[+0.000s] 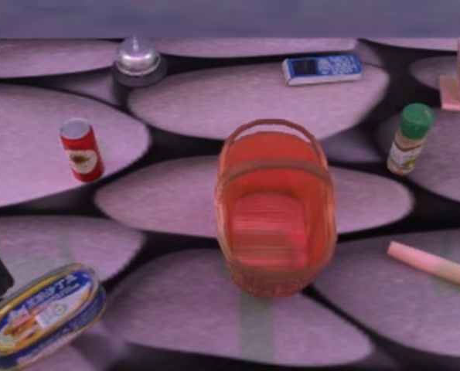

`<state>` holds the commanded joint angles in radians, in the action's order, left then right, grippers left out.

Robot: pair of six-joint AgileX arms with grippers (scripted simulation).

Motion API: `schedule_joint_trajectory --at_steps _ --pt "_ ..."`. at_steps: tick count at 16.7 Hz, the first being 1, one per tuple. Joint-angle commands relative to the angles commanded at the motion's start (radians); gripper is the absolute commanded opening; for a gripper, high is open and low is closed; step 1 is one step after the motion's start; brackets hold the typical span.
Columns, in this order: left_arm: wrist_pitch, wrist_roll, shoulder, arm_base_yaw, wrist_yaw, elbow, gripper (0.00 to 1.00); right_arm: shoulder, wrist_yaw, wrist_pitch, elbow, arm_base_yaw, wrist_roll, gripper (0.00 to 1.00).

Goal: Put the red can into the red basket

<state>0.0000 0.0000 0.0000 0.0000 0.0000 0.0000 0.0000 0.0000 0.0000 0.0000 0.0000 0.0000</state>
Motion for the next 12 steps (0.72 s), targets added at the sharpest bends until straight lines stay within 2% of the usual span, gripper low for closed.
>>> schedule_joint_trajectory --at_steps 5,8,12 --pt "-0.055 0.024 0.058 -0.013 0.005 0.048 1.0 0.0 0.0 0.0 0.0 0.0 0.0 1.0" --pt "-0.18 0.078 0.207 -0.041 0.015 0.169 1.0 0.0 0.0 0.0 0.0 0.0 0.0 1.0" --pt "-0.405 0.181 0.511 -0.087 0.036 0.449 1.0 0.0 0.0 0.0 0.0 0.0 0.0 1.0"
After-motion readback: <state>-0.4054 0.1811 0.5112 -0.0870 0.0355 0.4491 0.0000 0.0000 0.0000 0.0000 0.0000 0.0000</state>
